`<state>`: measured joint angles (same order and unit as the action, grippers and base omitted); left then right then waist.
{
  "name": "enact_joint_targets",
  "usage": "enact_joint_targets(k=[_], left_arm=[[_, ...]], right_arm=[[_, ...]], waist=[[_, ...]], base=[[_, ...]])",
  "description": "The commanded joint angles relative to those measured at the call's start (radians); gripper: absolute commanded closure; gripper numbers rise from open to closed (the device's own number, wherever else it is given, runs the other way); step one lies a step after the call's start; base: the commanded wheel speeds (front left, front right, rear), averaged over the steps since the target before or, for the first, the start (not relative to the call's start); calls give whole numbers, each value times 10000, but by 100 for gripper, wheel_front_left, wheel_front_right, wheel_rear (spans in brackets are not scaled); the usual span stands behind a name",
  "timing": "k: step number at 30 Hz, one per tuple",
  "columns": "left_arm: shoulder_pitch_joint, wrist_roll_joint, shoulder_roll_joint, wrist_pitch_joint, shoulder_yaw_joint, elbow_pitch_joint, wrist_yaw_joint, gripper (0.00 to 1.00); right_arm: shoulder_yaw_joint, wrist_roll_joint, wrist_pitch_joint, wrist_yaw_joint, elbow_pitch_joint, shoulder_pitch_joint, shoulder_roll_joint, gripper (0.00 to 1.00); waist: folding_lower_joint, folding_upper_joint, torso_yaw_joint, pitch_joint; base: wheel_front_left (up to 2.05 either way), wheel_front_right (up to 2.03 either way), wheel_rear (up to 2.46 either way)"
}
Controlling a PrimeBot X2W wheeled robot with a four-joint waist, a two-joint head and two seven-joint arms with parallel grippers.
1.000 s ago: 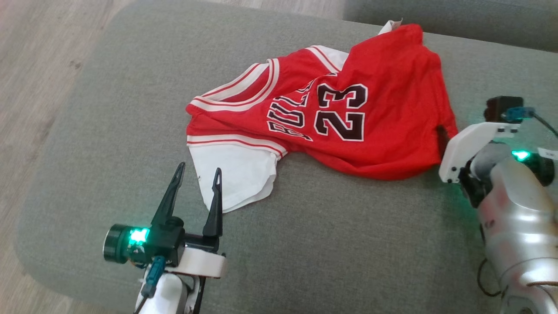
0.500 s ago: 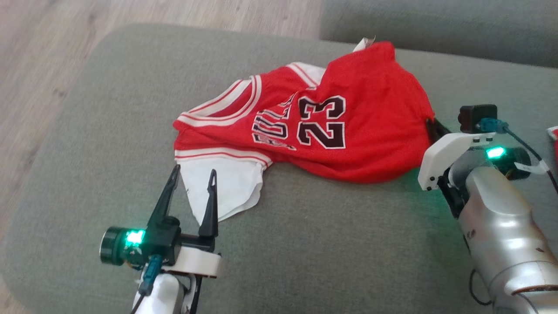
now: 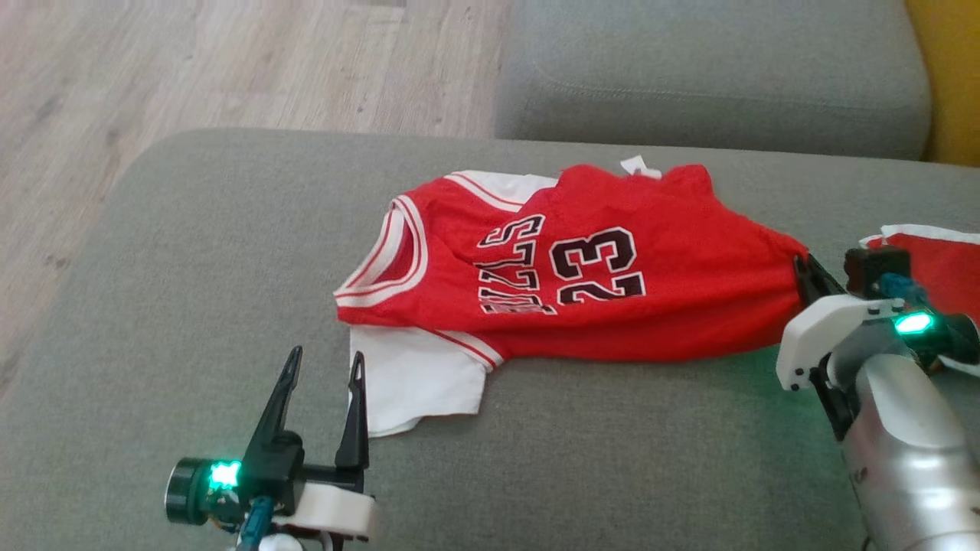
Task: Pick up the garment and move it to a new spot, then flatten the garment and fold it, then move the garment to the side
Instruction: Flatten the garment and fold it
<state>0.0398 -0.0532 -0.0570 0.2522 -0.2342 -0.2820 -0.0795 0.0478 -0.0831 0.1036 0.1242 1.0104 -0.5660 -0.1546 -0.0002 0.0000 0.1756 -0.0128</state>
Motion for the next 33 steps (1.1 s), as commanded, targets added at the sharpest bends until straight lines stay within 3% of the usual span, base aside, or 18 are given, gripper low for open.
enact_joint_targets(k=[1, 11, 23, 24, 25, 33], left_arm=[[249, 10, -72, 95, 356, 362, -30, 0], [506, 67, -42, 95, 208, 444, 173, 0], [1341, 28, 24, 95, -163, 369, 352, 0], [1383, 13, 28, 95, -178, 369, 346, 0], [1412, -1, 31, 95, -183, 366, 337, 0], [1441, -41, 35, 95, 28, 319, 231, 0]], right_arm=[[-139, -86, -34, 65, -482, -237, -22, 100], [569, -629, -2069, 65, -1931, 232, 230, 100], [2888, -2520, -2588, 65, -458, -1312, -333, 100], [3059, -2555, -2530, 65, -263, -1425, -278, 76], [3215, -2596, -2484, 65, -73, -1517, -249, 0], [3531, -3467, -797, 65, 243, -1847, -96, 0]], waist=[[2, 0, -55, -70], [2, 0, 427, 639], [2, 0, 1405, 1880], [2, 0, 1435, 1913], [2, 0, 1447, 1933], [2, 0, 972, 1594]], base=[[0, 0, 0], [0, 0, 0], [0, 0, 0], [0, 0, 0], [0, 0, 0], [0, 0, 0]])
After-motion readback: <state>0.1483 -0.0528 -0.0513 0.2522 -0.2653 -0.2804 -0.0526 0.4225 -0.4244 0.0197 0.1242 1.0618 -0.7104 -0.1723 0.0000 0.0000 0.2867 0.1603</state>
